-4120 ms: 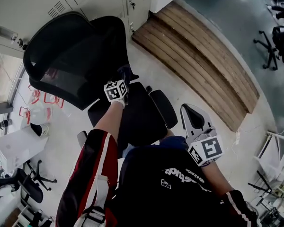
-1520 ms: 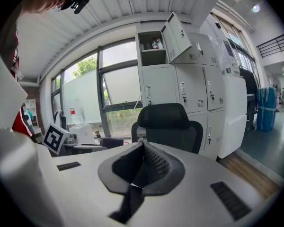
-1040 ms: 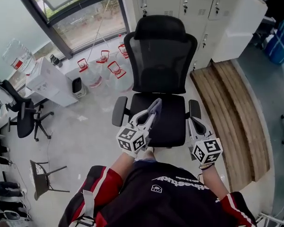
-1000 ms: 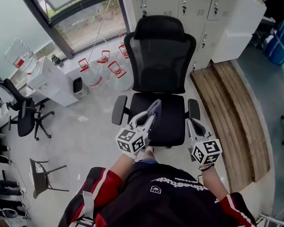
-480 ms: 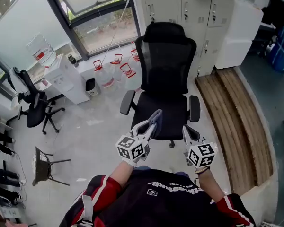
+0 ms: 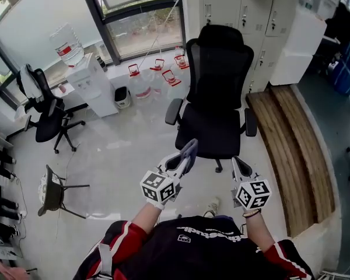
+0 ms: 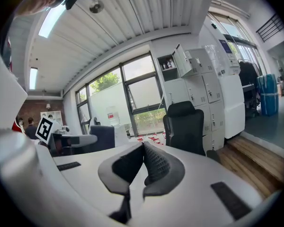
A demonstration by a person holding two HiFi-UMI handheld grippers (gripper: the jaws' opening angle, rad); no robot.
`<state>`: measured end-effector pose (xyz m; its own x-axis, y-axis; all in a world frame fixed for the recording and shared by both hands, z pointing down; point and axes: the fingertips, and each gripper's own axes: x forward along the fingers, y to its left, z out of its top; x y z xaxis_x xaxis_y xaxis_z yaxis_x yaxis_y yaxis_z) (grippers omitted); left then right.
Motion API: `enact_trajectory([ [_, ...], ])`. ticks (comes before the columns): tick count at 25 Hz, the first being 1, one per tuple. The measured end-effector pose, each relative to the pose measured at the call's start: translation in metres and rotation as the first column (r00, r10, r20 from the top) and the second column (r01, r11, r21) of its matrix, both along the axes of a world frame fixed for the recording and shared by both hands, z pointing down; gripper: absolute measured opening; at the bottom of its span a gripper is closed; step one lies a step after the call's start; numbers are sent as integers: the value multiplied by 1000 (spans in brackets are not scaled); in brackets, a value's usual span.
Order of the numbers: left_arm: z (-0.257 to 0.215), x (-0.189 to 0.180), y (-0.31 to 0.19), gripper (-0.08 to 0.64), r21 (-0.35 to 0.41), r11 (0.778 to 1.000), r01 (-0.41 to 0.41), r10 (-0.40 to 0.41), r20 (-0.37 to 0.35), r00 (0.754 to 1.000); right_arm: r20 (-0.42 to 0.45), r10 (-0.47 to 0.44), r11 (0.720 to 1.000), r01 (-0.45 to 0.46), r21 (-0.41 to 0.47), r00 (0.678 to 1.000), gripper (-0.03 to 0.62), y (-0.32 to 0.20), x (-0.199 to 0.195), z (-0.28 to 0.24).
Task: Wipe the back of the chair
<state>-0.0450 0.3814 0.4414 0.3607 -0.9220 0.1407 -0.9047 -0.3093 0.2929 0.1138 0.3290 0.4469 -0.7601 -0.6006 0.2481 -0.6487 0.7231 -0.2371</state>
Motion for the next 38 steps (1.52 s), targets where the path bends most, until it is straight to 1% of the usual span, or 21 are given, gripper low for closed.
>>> enact_trajectory([
  [4, -17, -32, 89, 60, 40, 999, 19, -22, 69, 997, 24, 55, 998, -55, 33, 998, 14, 75, -6, -14],
  [7, -39, -39, 139, 60, 70, 997, 12, -20, 102, 995, 30, 88, 994, -90, 62, 996, 14, 124, 0, -29],
  [10, -60, -37, 178, 60, 103, 995, -12, 1, 106, 994, 26, 97, 992, -98, 74, 995, 14, 168, -1, -39],
  [13, -72, -32, 209, 60, 126, 991, -33, 23, 79, 997, 10, 87, 992, -87, 87, 996, 14, 209, -7, -45],
  [18, -84, -9, 234, 60, 119, 991, -59, 53, 54, 997, -14, 81, 990, -79, 120, 997, 14, 248, 1, -68],
  [22, -77, -6, 253, 60, 127, 988, -86, 84, 23, 996, -22, 104, 985, -100, 141, 994, 14, 273, -1, -66],
  [26, -76, 10, 267, 60, 146, 983, -110, 107, 27, 994, -19, 118, 981, -114, 156, 993, 13, 290, 11, -65],
  [29, -76, 26, 272, 60, 148, 982, -116, 114, 19, 993, -17, 120, 979, -116, 167, 993, 14, 297, 26, -69],
  [31, -85, 33, 272, 60, 141, 983, -120, 120, 3, 993, -21, 128, 978, -122, 170, 992, 14, 297, 32, -81],
  [34, -95, 31, 268, 60, 142, 981, -131, 132, 1, 991, -34, 142, 975, -134, 175, 989, 12, 292, 27, -92],
  [38, -88, 34, 267, 60, 156, 976, -152, 153, 9, 988, -41, 137, 976, -128, 179, 990, 13, 295, 20, -82],
])
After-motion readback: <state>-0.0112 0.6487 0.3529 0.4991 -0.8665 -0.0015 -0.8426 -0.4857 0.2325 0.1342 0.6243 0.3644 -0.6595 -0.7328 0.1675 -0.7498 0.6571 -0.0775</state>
